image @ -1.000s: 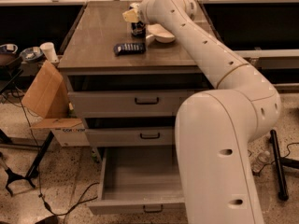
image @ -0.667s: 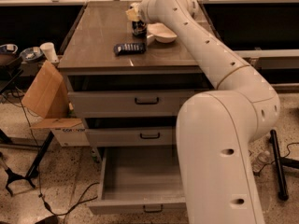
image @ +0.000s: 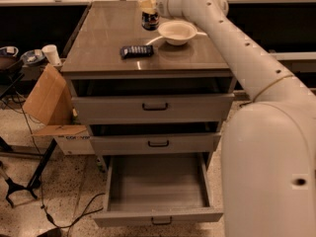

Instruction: Place pepsi can into bottom drawer

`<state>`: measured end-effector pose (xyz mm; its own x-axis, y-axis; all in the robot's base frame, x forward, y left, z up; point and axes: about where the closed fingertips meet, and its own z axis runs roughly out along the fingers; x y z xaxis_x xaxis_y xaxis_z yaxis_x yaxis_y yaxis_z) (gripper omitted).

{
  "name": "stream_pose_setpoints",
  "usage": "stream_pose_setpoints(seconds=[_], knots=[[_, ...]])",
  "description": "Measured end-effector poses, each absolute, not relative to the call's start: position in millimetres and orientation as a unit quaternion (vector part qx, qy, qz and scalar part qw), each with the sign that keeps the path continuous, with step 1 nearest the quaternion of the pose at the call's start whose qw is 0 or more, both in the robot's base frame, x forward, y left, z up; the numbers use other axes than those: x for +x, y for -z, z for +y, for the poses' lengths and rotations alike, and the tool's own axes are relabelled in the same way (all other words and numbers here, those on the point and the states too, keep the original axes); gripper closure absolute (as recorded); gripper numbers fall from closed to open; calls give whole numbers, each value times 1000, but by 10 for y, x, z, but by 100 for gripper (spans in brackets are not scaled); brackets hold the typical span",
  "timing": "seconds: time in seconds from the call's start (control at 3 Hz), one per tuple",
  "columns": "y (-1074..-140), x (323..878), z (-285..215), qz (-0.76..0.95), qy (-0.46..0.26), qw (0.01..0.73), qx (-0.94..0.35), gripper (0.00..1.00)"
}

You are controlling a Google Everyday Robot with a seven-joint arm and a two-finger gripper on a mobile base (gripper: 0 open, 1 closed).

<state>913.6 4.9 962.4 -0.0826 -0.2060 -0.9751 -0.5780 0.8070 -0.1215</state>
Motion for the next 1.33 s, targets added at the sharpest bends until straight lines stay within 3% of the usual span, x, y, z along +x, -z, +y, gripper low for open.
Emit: stream_pose_setpoints(seconds=[0.67,1.33], knots=[[-10228,8466,-189,665,-189,668,-276,100],[-10093,7758,-418,652,-222,659,-303,100]])
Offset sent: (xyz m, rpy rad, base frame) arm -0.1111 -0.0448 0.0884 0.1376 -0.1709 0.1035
